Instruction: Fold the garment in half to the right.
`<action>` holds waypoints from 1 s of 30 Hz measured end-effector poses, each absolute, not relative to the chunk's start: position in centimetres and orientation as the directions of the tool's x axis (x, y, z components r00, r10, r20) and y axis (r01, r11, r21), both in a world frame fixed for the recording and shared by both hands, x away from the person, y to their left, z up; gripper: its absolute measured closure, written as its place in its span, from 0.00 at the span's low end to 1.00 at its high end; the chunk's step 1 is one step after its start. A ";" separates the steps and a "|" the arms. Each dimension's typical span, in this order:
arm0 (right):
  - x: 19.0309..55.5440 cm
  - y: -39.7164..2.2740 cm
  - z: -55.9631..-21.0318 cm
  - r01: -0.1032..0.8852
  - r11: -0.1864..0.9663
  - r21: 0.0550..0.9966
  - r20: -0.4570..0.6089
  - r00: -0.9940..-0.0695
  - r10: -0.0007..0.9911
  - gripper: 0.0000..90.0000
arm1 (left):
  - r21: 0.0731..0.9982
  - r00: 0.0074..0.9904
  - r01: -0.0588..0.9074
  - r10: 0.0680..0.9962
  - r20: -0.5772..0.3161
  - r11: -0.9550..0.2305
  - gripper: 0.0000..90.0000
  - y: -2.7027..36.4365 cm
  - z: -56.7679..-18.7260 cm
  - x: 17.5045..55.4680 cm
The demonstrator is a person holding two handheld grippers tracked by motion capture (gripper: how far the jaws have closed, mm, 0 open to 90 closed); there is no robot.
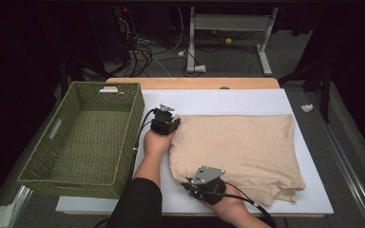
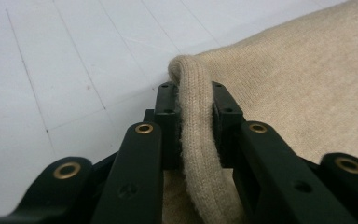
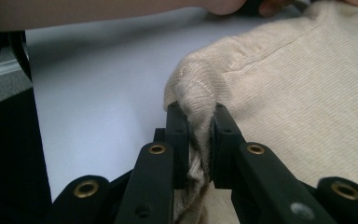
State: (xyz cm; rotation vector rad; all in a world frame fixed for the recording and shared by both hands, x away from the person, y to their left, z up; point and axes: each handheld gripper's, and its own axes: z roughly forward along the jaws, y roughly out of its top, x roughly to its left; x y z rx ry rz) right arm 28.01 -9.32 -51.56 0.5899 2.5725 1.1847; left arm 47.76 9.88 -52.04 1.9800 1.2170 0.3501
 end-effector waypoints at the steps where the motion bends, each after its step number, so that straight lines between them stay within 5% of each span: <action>1: 28.0 -9.4 -51.5 0.252 0.582 0.773 -0.054 -0.888 0.457 0.91 | 0.729 0.505 0.638 0.849 -0.154 -0.247 0.82 9.9 -52.0 47.8; 7: 27.9 -10.2 -50.7 0.248 0.543 0.803 -0.042 -0.884 0.466 0.91 | 0.734 0.520 0.610 0.850 -0.087 -0.298 0.81 9.2 -51.9 47.5; 18: 27.6 -11.6 -48.5 0.231 0.485 0.843 -0.037 -0.876 0.481 0.91 | 0.746 0.448 0.644 0.874 -0.187 -0.170 0.85 9.5 -50.3 47.4; 30: 27.1 -11.3 -45.7 0.162 0.457 0.874 -0.078 -0.883 0.462 0.91 | 0.779 0.441 0.608 0.881 -0.174 -0.150 0.86 10.7 -46.1 47.0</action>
